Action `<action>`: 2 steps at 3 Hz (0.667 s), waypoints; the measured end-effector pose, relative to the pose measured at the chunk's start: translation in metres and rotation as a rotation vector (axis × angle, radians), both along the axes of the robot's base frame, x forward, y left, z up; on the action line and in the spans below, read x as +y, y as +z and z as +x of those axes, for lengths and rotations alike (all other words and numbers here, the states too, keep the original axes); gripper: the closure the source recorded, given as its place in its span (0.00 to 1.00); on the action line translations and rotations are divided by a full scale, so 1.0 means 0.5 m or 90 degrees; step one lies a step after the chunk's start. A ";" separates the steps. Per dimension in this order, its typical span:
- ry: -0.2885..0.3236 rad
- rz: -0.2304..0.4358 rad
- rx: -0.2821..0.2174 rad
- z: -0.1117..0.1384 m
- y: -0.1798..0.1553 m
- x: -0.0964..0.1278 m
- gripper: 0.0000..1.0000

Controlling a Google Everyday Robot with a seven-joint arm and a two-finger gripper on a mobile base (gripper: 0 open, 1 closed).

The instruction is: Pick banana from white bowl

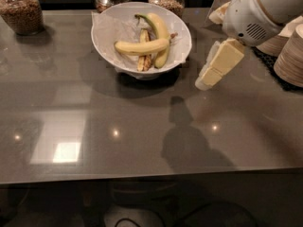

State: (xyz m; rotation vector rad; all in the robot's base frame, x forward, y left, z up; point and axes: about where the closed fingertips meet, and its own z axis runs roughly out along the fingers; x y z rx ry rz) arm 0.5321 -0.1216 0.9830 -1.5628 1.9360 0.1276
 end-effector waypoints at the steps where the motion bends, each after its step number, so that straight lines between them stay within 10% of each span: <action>1: 0.022 0.041 -0.054 0.095 0.009 0.070 0.00; 2: 0.022 0.041 -0.055 0.096 0.009 0.071 0.00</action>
Offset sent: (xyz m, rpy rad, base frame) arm 0.0401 0.0295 0.0029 0.0532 -0.0688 0.0313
